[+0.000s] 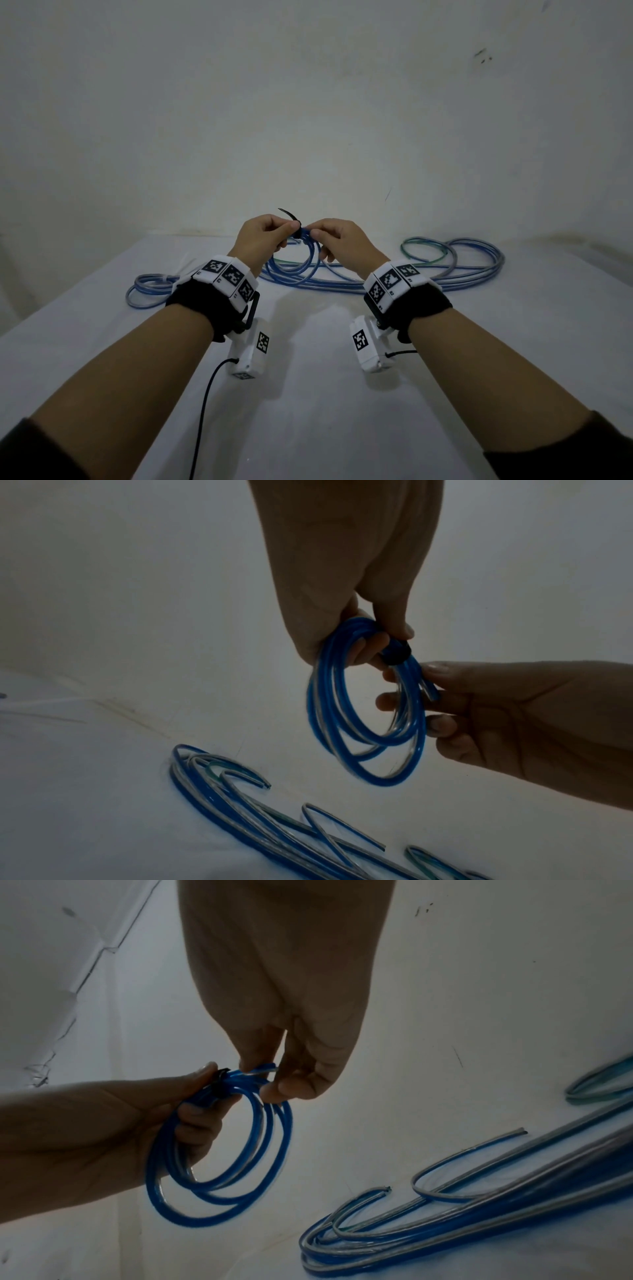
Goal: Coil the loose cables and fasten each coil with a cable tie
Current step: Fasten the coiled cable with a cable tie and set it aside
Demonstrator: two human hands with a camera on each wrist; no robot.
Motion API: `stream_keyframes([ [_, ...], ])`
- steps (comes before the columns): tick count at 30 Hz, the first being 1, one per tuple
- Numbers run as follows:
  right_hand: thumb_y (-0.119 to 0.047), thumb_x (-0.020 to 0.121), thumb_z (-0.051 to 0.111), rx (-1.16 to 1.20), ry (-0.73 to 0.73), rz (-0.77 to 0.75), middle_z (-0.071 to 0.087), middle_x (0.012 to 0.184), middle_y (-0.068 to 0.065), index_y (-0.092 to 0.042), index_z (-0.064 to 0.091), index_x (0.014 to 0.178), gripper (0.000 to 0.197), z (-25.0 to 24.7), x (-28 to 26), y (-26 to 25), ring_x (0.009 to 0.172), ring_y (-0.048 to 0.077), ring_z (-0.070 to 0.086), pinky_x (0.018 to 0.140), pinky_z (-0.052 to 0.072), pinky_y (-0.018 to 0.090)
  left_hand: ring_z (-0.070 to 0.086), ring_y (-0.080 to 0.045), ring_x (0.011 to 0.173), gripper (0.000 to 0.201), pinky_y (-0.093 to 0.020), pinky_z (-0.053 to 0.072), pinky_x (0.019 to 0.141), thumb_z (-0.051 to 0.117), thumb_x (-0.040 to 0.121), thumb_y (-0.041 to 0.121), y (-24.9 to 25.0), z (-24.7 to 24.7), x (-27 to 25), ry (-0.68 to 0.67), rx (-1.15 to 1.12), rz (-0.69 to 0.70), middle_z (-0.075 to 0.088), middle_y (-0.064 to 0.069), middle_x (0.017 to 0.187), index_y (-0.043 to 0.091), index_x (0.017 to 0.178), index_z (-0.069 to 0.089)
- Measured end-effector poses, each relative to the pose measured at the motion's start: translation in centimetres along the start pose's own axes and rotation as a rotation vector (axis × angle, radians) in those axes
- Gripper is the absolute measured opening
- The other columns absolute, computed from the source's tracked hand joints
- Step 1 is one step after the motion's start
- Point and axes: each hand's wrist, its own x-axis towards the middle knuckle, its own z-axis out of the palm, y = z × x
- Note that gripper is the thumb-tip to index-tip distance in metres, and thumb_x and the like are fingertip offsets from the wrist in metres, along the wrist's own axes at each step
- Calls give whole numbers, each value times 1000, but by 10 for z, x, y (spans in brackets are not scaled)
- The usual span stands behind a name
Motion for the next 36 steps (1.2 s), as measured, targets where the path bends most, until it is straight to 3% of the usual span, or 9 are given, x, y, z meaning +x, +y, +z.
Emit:
stream_keyframes([
  [4, -6, 92, 53, -18, 59, -15, 60, 64, -1, -4, 68, 97, 16, 0, 2, 4, 46, -1, 54, 52, 44, 12, 43, -3, 44, 14, -18, 37, 51, 69, 81, 19, 1, 3, 2, 9, 7, 3, 52, -1, 56, 8, 75, 65],
  [9, -3, 92, 51, 3, 107, -5, 61, 64, 0, -3, 67, 95, 17, 3, 4, 9, 48, -2, 57, 56, 50, 12, 41, -10, 48, 24, -18, 35, 51, 66, 84, 28, 5, 6, 2, 9, 31, -35, 49, -2, 56, 10, 69, 59],
  [16, -8, 93, 52, -58, 91, 7, 63, 68, 2, -3, 69, 98, 18, 2, 1, 12, 52, 1, 57, 57, 48, 9, 46, -8, 53, 9, -18, 40, 55, 58, 88, 4, 4, 3, -1, -38, 18, -21, 55, -3, 66, 10, 82, 60],
  [19, -9, 92, 53, -289, 67, -85, 55, 60, -5, -5, 73, 97, 20, 3, 1, 9, 56, 11, 51, 52, 35, 10, 49, -3, 50, 7, -14, 42, 54, 62, 86, 4, -1, 3, 0, -14, -1, -12, 60, -4, 71, 11, 82, 61],
  [22, -9, 93, 50, -375, 55, -139, 59, 69, 6, -4, 71, 102, 24, 5, 1, 6, 72, 22, 52, 62, 35, 18, 52, -8, 58, 5, -14, 44, 56, 65, 84, 6, -4, 3, 0, 13, -4, -7, 63, -5, 76, 10, 84, 63],
  [25, -19, 97, 46, -260, 106, -106, 66, 94, 15, -3, 66, 108, 29, 9, -1, 0, 85, 22, 56, 84, 44, 30, 54, -10, 63, 6, -11, 45, 55, 65, 84, 6, -3, 0, 2, 24, 10, 19, 65, -6, 79, 11, 83, 63],
  [27, -28, 98, 44, -134, 130, -48, 64, 83, 6, -5, 69, 101, 34, 10, -1, -6, 75, 16, 55, 79, 47, 33, 54, -9, 63, 8, -9, 45, 55, 65, 84, 5, -1, -2, 2, -8, 57, 41, 65, -4, 79, 12, 82, 61],
  [32, -23, 92, 56, 137, 106, 79, 63, 78, 2, -1, 70, 96, 25, 12, 6, -15, 54, -4, 52, 53, 40, 9, 63, -10, 78, 4, -14, 52, 72, 64, 85, 6, -2, -2, -1, -92, 176, 105, 68, -4, 84, 9, 88, 62],
  [36, -26, 86, 64, 342, 21, 299, 65, 85, 7, -10, 69, 88, 18, 11, 10, -13, 62, 12, 48, 57, 37, 22, 63, -12, 82, 10, -16, 49, 78, 62, 87, 10, -1, -1, -2, -117, 292, 133, 68, -6, 90, 6, 96, 63],
])
